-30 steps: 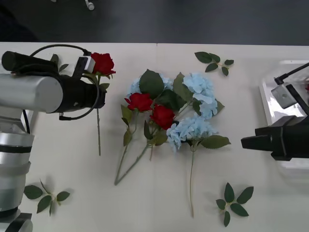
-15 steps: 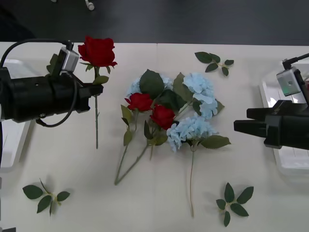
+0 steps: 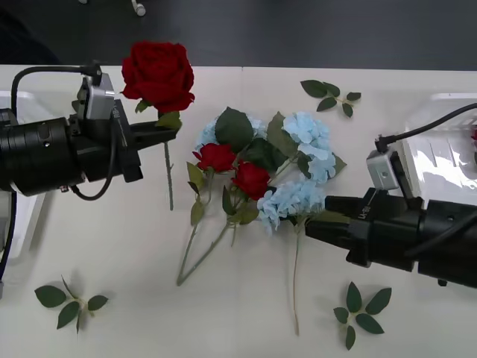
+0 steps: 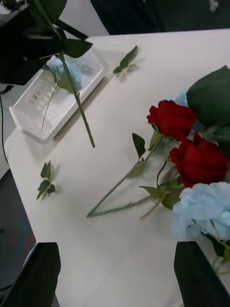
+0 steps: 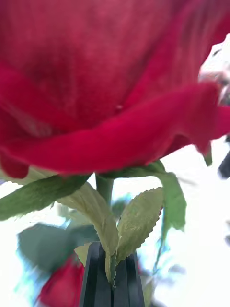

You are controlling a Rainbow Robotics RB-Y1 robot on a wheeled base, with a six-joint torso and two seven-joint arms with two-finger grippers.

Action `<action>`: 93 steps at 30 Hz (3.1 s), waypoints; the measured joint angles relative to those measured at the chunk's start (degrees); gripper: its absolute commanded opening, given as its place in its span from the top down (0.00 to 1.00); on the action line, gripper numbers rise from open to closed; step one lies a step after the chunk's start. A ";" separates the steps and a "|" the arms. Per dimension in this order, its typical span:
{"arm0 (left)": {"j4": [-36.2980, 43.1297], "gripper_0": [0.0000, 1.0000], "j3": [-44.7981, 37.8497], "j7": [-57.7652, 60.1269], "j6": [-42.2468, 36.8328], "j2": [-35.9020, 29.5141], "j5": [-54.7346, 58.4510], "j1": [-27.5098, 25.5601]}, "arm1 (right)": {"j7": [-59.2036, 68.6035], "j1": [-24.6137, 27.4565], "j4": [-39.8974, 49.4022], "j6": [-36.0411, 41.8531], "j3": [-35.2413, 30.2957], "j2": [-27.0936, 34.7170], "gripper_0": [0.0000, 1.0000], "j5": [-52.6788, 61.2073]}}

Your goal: Put the red flowers into the right box and the blue flowers into the left box

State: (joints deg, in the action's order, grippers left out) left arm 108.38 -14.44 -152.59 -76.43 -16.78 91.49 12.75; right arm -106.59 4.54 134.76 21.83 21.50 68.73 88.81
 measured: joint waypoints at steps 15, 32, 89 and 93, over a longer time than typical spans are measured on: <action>0.00 1.00 -1.86 0.00 -5.64 9.77 9.05 0.00 | -1.13 -3.15 -0.01 -9.49 6.63 -1.54 0.00 -5.73; 0.00 1.00 -2.13 0.00 -5.81 11.11 9.06 0.01 | -1.97 -18.53 -7.92 -10.87 20.77 -11.07 0.00 -5.79; 0.00 1.00 -2.13 0.00 -5.81 11.11 9.06 0.01 | -7.19 -29.47 -23.00 -12.69 26.85 -27.13 1.00 -7.32; 0.00 1.00 -2.13 0.00 -5.81 11.11 9.06 0.01 | -7.19 -30.00 -23.89 -12.69 26.85 -27.92 1.00 -7.32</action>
State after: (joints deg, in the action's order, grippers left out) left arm 108.38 -16.56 -152.59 -82.24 -5.67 100.55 12.76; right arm -113.78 -25.46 110.87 9.14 48.35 40.80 81.48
